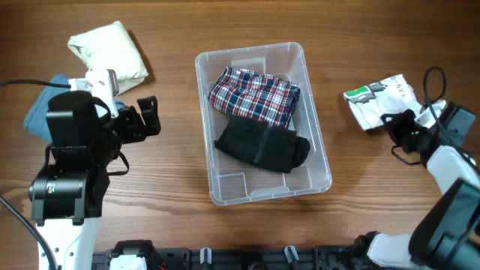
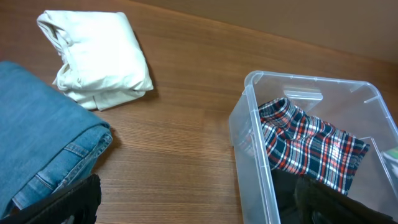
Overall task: Pack container
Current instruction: 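Grasp the white printed T-shirt and drop it into the box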
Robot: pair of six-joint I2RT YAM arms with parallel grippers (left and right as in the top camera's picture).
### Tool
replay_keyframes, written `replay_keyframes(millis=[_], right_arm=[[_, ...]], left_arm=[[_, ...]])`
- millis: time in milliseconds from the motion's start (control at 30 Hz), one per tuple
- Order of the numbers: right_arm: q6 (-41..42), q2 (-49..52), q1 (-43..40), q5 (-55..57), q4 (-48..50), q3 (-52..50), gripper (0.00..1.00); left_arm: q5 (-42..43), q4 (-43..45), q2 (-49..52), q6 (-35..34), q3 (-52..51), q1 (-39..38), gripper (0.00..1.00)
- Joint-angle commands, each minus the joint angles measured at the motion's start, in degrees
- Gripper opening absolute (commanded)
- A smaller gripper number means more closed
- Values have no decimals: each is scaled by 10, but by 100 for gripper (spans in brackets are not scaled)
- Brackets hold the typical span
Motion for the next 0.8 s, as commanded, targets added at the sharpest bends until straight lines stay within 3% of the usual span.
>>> replay_keyframes(millis=[0, 167, 333, 500, 567, 767], right_arm=[[-75, -123, 27, -98, -35, 62, 4], [-267, -250, 148, -78, -207, 172, 4], [-484, -263, 334, -63, -380, 236, 4], [-551, -197, 485, -70, -474, 236, 4], [-552, -158, 528, -67, -466, 236, 4], [-490, -53, 562, -47, -449, 236, 4]], left_arm=[[-2, 1, -1, -2, 13, -3, 100], [-2, 1, -1, -2, 13, -3, 100], [-1, 1, -1, -2, 13, -3, 100], [-1, 1, -1, -2, 13, -3, 100], [-1, 1, -1, -2, 13, -3, 100], [-2, 1, -1, -1, 13, -3, 100]])
